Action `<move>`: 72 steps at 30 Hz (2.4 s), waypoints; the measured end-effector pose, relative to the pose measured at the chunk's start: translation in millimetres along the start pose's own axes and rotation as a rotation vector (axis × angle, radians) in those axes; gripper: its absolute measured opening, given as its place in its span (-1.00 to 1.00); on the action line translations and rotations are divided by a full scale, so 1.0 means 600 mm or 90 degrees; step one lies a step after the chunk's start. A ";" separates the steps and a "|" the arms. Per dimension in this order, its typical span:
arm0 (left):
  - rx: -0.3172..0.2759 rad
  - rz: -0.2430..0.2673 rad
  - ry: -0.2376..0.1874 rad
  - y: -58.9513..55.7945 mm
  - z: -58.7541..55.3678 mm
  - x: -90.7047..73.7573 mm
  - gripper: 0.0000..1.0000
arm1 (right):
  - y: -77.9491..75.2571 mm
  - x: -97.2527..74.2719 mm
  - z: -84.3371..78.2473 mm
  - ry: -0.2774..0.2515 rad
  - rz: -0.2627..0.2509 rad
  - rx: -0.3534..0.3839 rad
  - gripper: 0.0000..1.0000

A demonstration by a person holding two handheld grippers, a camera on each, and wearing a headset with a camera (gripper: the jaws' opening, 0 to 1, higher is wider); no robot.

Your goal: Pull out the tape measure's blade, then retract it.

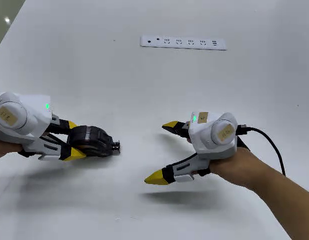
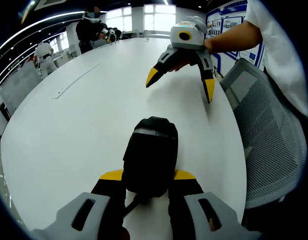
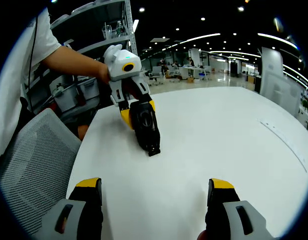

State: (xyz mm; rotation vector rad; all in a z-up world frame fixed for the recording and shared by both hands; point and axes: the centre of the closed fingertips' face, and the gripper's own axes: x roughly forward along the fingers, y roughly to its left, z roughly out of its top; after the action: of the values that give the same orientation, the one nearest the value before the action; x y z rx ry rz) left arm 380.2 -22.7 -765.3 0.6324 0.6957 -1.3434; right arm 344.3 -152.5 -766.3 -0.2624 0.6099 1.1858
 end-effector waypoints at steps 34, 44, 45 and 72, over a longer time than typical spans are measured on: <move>0.004 -0.002 0.016 0.000 -0.004 0.004 -0.46 | -0.007 0.103 0.035 -0.003 0.045 -0.126 -0.14; 0.004 -0.002 0.019 0.000 -0.003 0.005 -0.46 | -0.002 0.120 0.042 -0.017 0.068 -0.147 -0.42; 0.005 -0.002 0.019 0.000 -0.003 0.005 -0.46 | 0.000 0.121 0.043 -0.017 0.070 -0.146 -0.42; 0.006 -0.006 0.013 0.000 0.000 0.003 -0.46 | 0.005 0.138 0.047 -0.044 0.090 -0.150 -0.77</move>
State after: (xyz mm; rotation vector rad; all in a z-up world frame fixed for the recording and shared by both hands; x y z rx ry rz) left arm 380.6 -23.7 -766.9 0.6532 0.7098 -1.3509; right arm 369.9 -72.5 -790.0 -0.3809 0.4327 1.3999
